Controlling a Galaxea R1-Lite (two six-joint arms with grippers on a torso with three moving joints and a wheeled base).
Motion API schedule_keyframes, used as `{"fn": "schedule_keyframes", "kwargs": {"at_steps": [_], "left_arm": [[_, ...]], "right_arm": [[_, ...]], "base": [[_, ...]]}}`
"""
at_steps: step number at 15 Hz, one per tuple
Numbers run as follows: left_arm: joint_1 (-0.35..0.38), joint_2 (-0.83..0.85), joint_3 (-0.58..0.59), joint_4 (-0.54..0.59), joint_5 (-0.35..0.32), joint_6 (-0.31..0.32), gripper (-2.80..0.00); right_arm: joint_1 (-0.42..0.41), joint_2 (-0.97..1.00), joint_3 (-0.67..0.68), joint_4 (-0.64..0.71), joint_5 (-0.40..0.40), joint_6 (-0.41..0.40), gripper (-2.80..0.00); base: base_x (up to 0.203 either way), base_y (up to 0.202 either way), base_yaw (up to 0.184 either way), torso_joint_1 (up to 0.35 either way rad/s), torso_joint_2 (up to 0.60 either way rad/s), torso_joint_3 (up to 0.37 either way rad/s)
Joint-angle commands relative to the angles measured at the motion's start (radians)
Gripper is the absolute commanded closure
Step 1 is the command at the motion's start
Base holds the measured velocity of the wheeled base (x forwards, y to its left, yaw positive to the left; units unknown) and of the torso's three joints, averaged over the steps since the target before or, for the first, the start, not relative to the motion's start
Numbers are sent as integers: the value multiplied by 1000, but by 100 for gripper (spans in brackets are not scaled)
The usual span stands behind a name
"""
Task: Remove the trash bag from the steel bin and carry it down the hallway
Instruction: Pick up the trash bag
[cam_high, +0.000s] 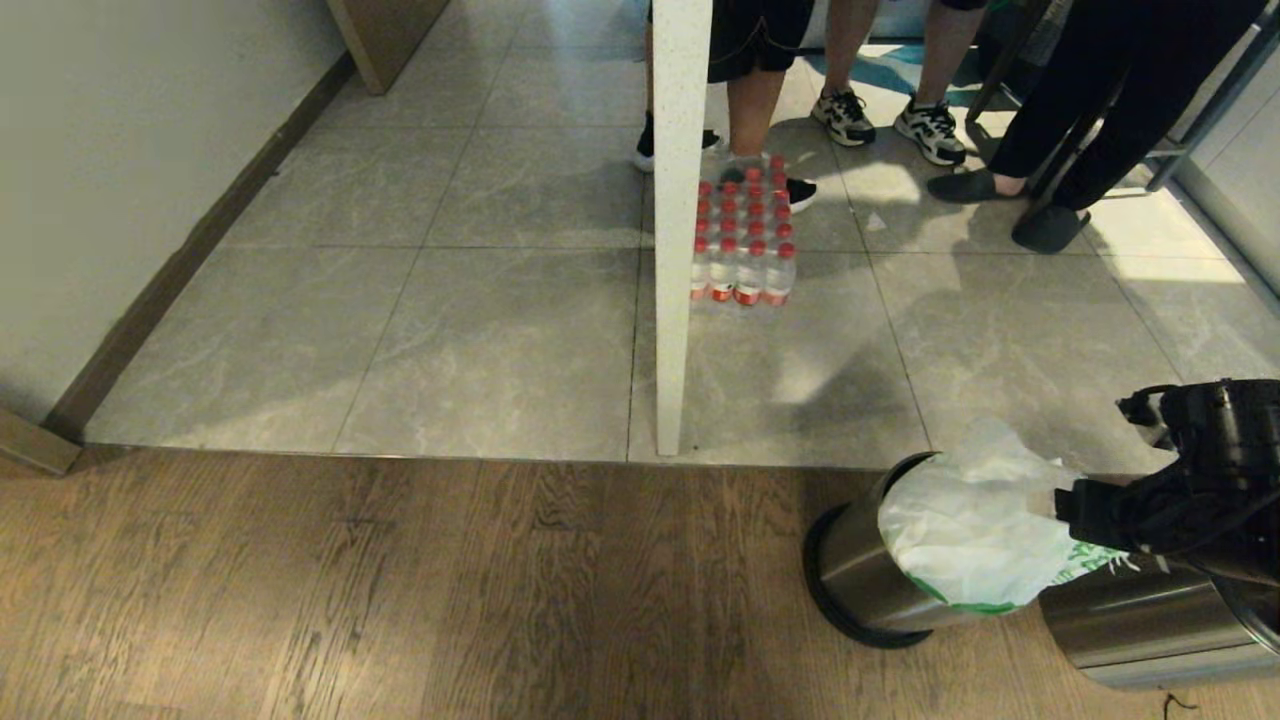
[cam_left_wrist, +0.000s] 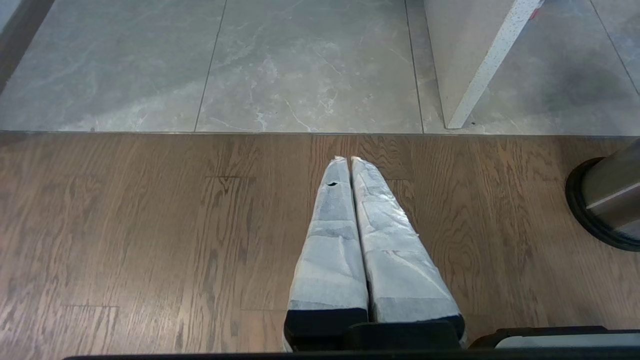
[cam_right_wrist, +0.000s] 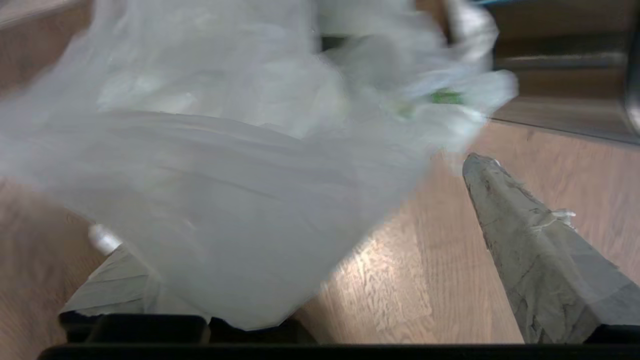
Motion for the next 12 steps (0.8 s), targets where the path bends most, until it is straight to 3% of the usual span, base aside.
{"fn": "schedule_keyframes", "kwargs": {"at_steps": [1, 5, 12], "left_arm": [[0, 0, 0, 0, 0, 0, 0], [0, 0, 0, 0, 0, 1, 0], [0, 0, 0, 0, 0, -1, 0]], "right_arm": [[-43, 33, 1, -4, 7, 2, -280], [-119, 72, -10, -12, 38, 20, -280], [-143, 184, -8, -108, 74, 174, -280]], "base": [[0, 0, 0, 0, 0, 0], [0, 0, 0, 0, 0, 0], [0, 0, 0, 0, 0, 0]]}}
